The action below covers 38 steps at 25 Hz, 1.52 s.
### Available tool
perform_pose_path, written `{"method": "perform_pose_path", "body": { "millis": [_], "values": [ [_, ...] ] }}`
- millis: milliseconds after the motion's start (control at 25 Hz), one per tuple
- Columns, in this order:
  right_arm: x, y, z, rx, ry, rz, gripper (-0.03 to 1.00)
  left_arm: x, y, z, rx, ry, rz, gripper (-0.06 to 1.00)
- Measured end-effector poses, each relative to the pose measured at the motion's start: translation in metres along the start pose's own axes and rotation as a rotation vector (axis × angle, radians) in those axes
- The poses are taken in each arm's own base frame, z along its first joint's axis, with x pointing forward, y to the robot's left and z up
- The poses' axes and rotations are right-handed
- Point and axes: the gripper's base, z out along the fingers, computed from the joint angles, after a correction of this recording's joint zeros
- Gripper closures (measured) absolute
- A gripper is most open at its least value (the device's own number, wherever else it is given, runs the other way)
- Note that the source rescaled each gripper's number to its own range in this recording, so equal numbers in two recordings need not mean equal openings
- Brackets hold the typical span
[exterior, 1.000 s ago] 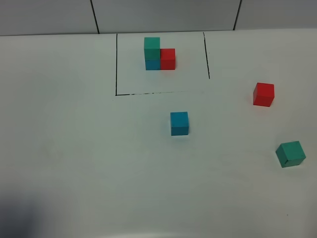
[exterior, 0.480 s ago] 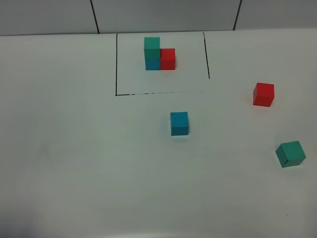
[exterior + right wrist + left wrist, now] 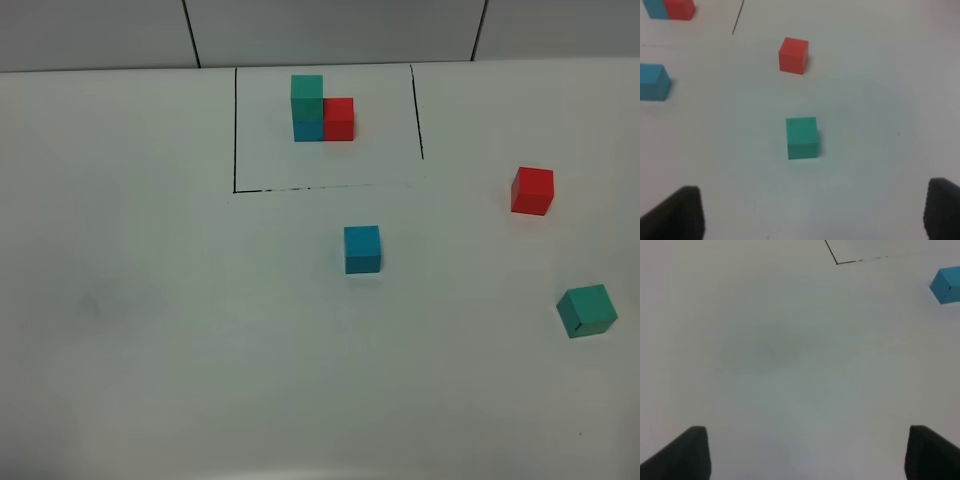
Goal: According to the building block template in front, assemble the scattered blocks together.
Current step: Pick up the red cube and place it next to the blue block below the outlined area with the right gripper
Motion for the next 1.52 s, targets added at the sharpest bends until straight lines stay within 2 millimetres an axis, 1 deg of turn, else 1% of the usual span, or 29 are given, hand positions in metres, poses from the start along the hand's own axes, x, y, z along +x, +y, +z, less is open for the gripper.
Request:
{"method": "perform_pose_path", "body": {
  "millis": [440,720,1520],
  "values": [
    [0.0,0.0,0.0,0.0,0.0,0.0,0.2,0.0001,-0.0007,-0.0001,0.002,-0.002,-0.003,0.17],
    [0.0,0.0,0.0,0.0,0.0,0.0,0.2,-0.0005,-0.0019,0.0006,-0.067,0.0,-0.049,0.17],
    [0.0,0.0,0.0,0.0,0.0,0.001,0.2,-0.0005,-0.002,0.0007,-0.067,-0.001,-0.05,0.17]
  ]
}}
